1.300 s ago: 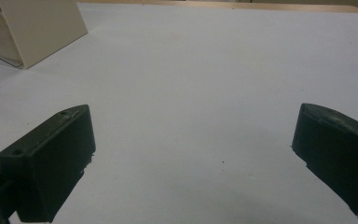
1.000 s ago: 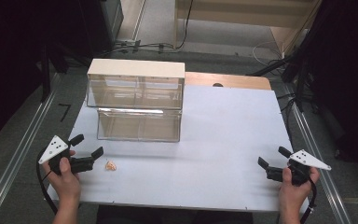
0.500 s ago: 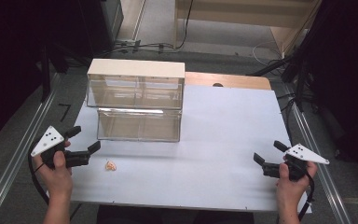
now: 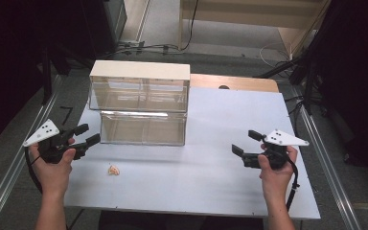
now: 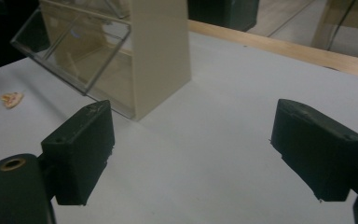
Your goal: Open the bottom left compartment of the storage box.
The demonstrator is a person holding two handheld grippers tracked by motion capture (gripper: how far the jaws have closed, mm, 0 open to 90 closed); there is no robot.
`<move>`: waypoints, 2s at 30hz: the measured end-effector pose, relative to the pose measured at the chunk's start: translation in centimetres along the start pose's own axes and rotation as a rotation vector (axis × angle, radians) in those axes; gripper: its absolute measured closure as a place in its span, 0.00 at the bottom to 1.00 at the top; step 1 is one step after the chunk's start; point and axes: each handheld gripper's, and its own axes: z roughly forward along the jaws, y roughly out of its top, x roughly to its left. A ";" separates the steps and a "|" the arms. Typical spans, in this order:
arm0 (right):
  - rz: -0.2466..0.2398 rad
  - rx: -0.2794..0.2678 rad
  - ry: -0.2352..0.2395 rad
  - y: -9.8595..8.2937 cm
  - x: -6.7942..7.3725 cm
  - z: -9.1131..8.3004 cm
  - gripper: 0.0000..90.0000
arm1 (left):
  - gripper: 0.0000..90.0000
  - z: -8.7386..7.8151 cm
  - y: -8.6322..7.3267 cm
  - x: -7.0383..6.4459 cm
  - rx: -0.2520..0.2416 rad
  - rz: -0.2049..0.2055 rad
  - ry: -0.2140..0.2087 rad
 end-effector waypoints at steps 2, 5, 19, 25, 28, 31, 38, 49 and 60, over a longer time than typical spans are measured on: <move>-0.019 0.016 0.015 0.8 0.8 0.9 0.21 | 0.46 0.1 -0.3 0.2 0.010 -0.013 0.005; -0.028 0.026 0.037 1.6 2.0 2.1 0.33 | 0.60 0.0 -0.6 0.6 0.016 -0.032 -0.004; -0.034 0.083 0.109 2.3 5.2 6.6 0.86 | 0.93 -0.2 -1.6 1.4 0.069 -0.029 0.015; -0.104 0.126 0.106 2.2 6.6 7.7 0.96 | 0.99 0.4 -2.0 1.5 0.117 -0.029 0.014; -0.112 0.141 0.136 1.9 7.2 8.4 0.97 | 1.00 0.5 -2.1 1.7 0.128 -0.031 -0.004; -0.126 0.153 0.144 1.7 7.7 8.9 0.98 | 1.00 0.6 -2.3 1.7 0.142 -0.032 -0.002; -0.128 0.186 0.133 1.3 8.0 9.9 0.98 | 1.00 0.8 -2.6 2.1 0.150 -0.047 -0.012; -0.126 0.222 0.117 0.5 8.1 11.0 0.98 | 1.00 0.8 -2.6 2.0 0.155 -0.030 -0.028; -0.127 0.214 0.121 0.5 8.2 11.3 0.98 | 1.00 1.0 -2.6 1.9 0.160 -0.030 -0.036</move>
